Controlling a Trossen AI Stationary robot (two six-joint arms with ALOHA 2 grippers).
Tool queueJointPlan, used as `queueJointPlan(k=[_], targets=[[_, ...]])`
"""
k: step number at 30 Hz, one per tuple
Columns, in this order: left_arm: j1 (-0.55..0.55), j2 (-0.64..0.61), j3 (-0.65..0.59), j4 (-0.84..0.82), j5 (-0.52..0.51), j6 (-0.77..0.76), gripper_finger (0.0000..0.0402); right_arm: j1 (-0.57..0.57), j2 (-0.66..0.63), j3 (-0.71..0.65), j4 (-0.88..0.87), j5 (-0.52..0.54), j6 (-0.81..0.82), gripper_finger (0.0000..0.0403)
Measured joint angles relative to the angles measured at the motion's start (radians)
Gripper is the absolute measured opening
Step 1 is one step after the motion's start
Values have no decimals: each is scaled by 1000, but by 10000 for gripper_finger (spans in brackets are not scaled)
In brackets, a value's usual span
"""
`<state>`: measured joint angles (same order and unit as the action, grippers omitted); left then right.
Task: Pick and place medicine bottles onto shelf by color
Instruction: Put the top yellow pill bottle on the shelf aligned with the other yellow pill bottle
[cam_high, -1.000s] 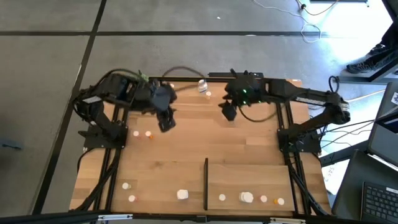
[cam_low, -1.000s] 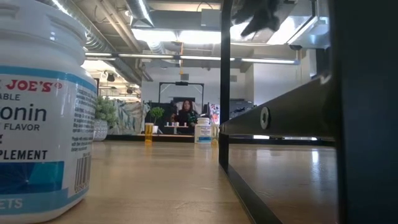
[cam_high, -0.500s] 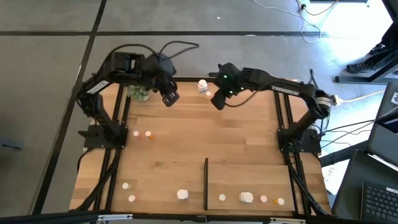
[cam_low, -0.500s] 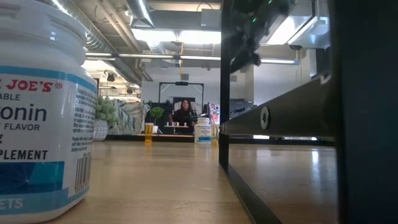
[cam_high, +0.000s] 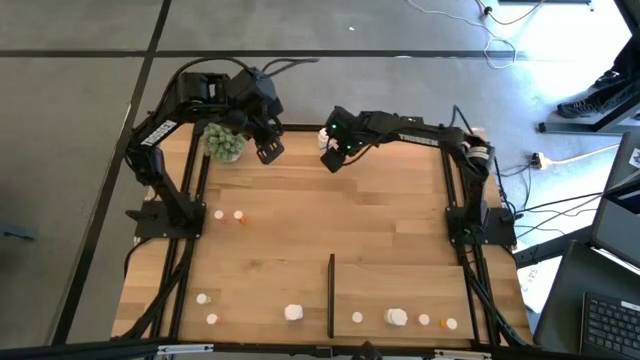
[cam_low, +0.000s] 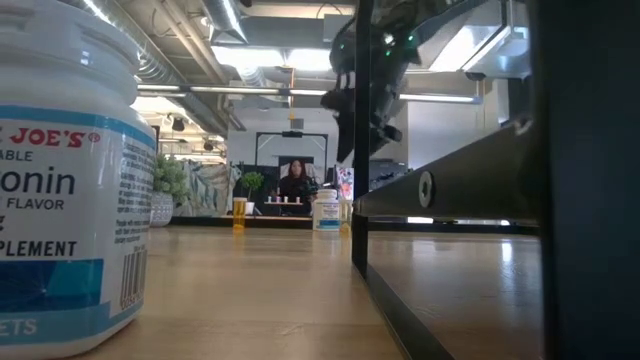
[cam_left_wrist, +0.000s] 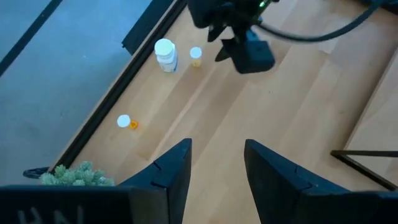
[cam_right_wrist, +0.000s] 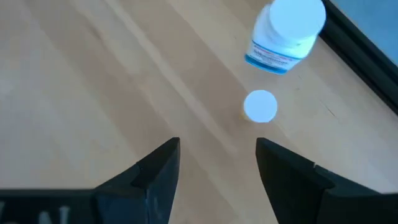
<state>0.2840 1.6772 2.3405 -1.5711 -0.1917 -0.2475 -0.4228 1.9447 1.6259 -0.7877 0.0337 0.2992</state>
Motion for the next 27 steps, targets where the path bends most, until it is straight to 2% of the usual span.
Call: queueJointPlan(k=[8,21,27], targets=[[-1,0,0,0,4,26,142,-14,66,3,18,97,15,211],[-1,0,0,0,4,57,142,-32,107,4,90,91,37,211],[-1,0,0,0,20,57,142,-36,135,4,69,72,39,211]])
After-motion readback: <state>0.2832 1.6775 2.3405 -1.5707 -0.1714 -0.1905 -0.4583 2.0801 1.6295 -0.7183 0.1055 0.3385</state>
